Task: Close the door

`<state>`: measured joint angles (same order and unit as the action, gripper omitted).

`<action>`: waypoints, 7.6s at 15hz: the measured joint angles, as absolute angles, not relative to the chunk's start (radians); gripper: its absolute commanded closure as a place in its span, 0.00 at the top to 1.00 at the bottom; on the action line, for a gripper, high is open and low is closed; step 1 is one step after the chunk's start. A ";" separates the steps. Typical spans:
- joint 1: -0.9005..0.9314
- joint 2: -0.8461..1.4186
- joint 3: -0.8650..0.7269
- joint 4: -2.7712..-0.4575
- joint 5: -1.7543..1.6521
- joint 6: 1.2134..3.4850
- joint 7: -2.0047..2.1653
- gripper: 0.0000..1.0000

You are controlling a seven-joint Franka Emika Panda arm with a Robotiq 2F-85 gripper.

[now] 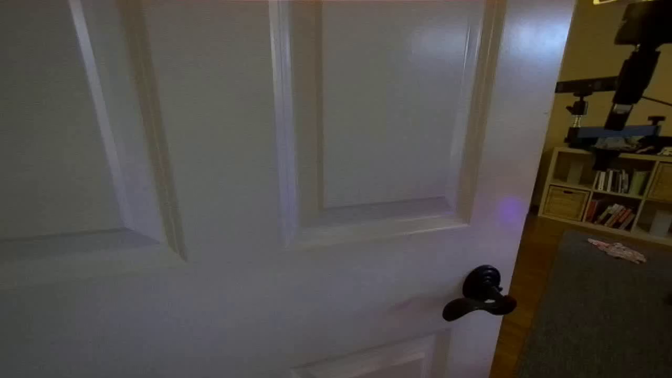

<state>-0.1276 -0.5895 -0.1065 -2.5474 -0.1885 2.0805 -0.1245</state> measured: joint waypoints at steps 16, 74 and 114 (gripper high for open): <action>-0.128 -0.597 -0.103 -2.548 -0.189 2.060 -0.118 1.00; 0.113 -0.391 -0.072 -2.401 0.182 2.709 -0.118 0.09; -0.032 0.327 -0.002 -1.757 0.142 2.712 -0.352 0.08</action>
<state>-0.0322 0.3268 -0.0016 -1.7574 0.1420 2.7116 -0.3517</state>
